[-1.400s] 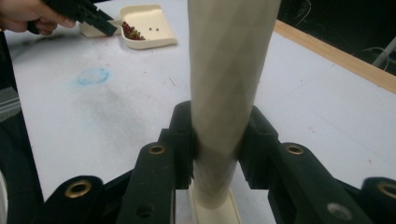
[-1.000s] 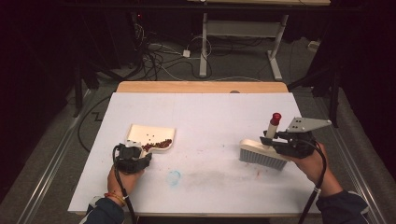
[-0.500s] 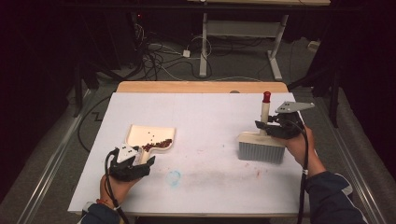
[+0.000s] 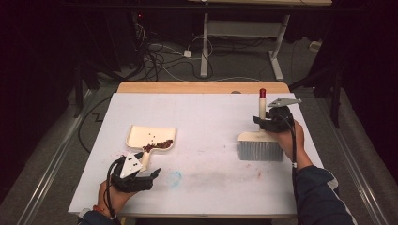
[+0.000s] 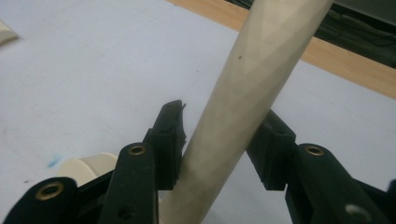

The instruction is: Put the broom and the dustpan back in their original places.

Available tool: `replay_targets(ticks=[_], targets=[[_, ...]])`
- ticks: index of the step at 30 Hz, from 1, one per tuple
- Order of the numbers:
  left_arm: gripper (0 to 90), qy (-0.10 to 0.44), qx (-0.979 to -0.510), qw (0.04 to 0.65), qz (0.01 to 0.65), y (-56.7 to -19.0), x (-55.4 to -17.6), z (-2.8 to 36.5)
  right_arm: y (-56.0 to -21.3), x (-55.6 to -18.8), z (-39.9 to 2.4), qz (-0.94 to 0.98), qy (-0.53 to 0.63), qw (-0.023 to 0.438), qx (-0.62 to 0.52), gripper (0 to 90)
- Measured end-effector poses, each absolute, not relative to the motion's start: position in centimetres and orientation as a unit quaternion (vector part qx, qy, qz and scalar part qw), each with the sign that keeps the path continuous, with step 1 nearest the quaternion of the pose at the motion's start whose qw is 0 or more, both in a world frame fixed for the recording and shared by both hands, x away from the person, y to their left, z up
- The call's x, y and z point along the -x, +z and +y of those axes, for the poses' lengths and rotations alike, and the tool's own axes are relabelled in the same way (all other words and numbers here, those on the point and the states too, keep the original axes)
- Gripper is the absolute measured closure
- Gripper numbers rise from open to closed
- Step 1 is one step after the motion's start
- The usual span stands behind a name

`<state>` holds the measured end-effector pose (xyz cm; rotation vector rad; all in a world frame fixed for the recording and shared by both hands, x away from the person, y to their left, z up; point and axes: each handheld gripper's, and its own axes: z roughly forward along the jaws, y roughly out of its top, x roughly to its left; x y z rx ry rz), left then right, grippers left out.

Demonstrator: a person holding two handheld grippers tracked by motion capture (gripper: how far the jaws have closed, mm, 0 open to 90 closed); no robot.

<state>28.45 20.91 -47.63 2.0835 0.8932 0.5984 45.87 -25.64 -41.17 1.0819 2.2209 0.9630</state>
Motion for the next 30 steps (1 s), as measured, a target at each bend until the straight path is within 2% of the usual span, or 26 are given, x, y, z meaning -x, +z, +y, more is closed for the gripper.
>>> replay_targets(ticks=[15,18,25,30], targets=[[18.9,0.235,-0.823,0.381,0.349,-47.67,-28.5,20.79,-41.67,-46.54,-24.72,0.805,0.331,0.287,-0.4,57.2],[18.9,0.231,-0.825,0.38,0.348,-47.72,-28.55,20.65,-41.68,-46.62,-24.82,0.79,0.338,0.3,-0.414,52.0],[18.9,0.23,-0.827,0.381,0.342,-47.72,-28.56,20.49,-41.78,-46.51,-25.18,0.779,0.355,0.297,-0.422,53.5],[19.0,0.229,-0.83,0.378,0.34,-47.77,-28.6,20.43,-41.84,-46.16,-25.1,0.777,0.365,0.298,-0.418,47.9]])
